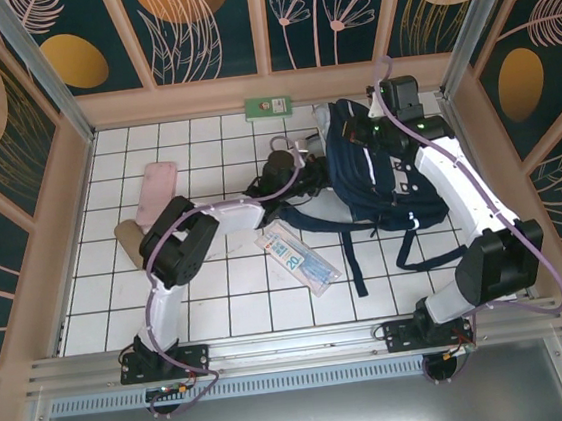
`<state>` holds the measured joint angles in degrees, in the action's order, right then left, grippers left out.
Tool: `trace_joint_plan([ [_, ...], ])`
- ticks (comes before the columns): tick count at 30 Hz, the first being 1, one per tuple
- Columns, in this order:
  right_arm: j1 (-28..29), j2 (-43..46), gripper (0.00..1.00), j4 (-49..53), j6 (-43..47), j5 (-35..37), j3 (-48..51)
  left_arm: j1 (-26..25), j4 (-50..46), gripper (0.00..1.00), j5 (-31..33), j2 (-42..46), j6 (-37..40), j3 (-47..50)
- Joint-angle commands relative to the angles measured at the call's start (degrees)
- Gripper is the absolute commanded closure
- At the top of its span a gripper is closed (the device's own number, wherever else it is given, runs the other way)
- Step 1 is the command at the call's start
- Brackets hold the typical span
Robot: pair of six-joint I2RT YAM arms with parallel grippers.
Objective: Pack the student bag
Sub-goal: Place the book in the student bag.
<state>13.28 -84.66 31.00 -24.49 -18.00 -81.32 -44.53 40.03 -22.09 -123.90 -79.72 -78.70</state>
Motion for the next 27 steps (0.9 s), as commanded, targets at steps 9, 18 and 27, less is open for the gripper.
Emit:
trace_joint_plan([
  [9,-1.75,3.89,1.00,-9.54,-3.46,-7.43,0.72,-7.57,-27.38,0.95,4.79,-15.11,14.05,-30.00],
  [18,-4.13,4.74,1.00,-9.81,-3.38,-8.54,2.82,-7.41,-25.90,0.23,8.15,-5.90,17.72,-22.81],
  [27,-6.03,5.86,1.00,-10.35,-2.48,-8.46,6.39,-6.55,-26.46,0.13,10.14,3.29,20.20,-14.66],
])
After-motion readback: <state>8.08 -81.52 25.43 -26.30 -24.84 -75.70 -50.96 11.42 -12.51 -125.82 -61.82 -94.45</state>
